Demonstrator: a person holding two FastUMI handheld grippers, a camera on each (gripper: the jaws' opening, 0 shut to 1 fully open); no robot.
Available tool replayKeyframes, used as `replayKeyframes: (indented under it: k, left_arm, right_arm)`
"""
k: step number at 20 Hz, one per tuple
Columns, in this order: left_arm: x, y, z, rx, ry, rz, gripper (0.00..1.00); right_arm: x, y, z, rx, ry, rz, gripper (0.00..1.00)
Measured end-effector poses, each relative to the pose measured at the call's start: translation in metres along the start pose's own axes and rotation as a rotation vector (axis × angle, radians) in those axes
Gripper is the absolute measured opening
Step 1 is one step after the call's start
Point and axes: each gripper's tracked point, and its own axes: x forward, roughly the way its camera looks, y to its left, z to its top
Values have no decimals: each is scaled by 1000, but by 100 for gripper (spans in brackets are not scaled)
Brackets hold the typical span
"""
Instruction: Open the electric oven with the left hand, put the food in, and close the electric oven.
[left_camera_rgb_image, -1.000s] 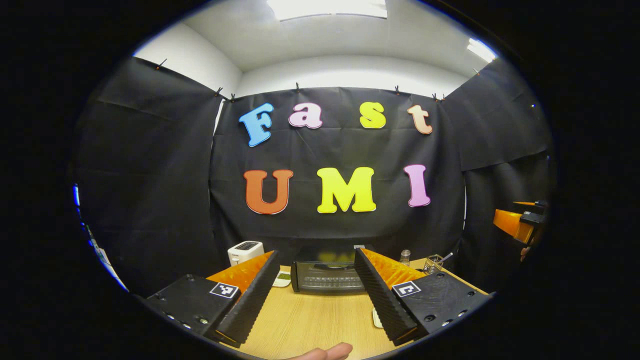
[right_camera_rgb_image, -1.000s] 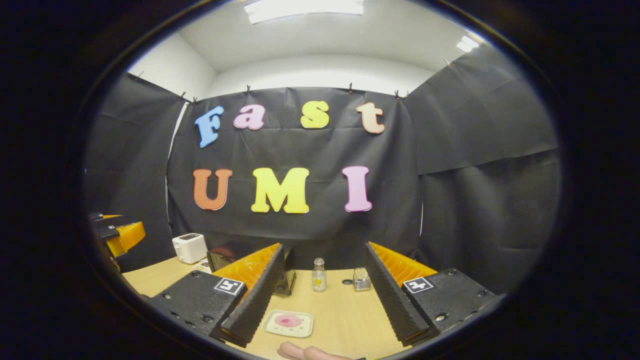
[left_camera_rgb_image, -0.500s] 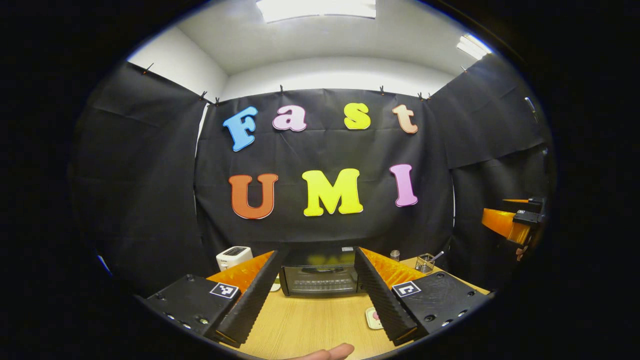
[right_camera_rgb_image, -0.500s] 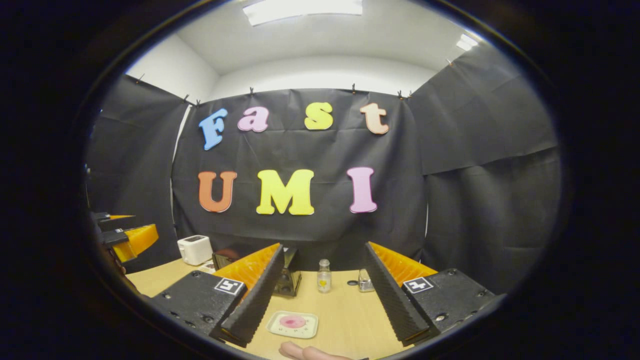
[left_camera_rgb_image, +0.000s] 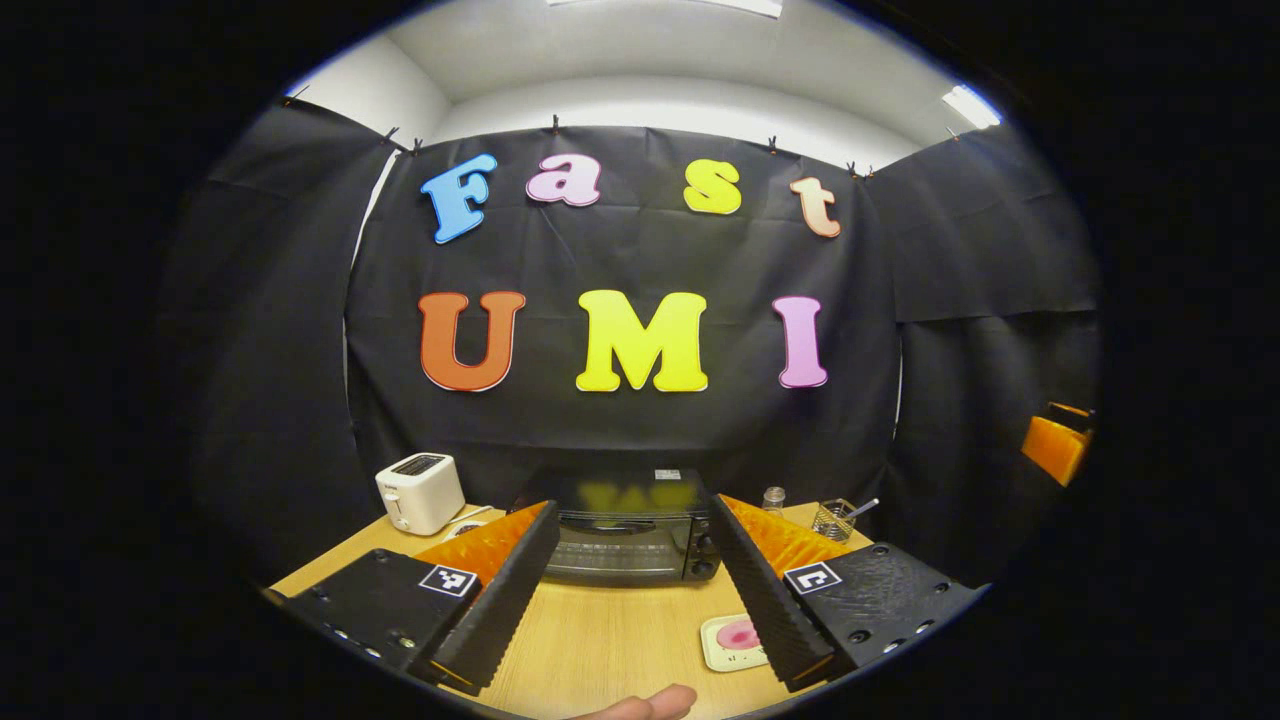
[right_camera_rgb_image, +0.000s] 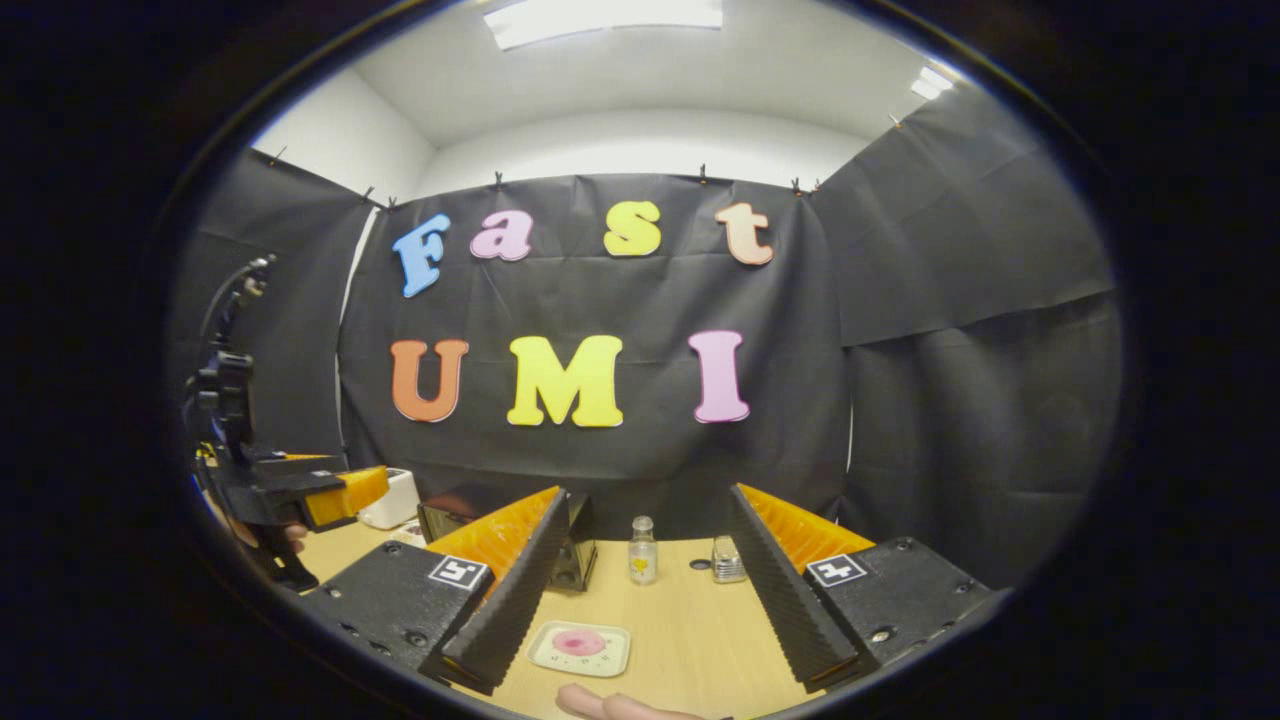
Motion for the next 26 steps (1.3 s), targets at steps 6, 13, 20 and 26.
replayKeyframes:
  k: [6,13,20,26]
  left_arm:
    - [105,8,-23,-59,21,17,95]
    - [187,38,-82,-22,102,63,95]
    - [226,35,-145,-8,226,46,95]
    - [236,37,-147,42,234,60,90]
  right_arm:
    - [4,-8,-2,5,-12,-13,100]
    - [11,-15,-24,-14,25,-8,96]
    - [26,-33,-46,4,77,-25,96]
    - [25,-43,-44,3,67,-34,96]
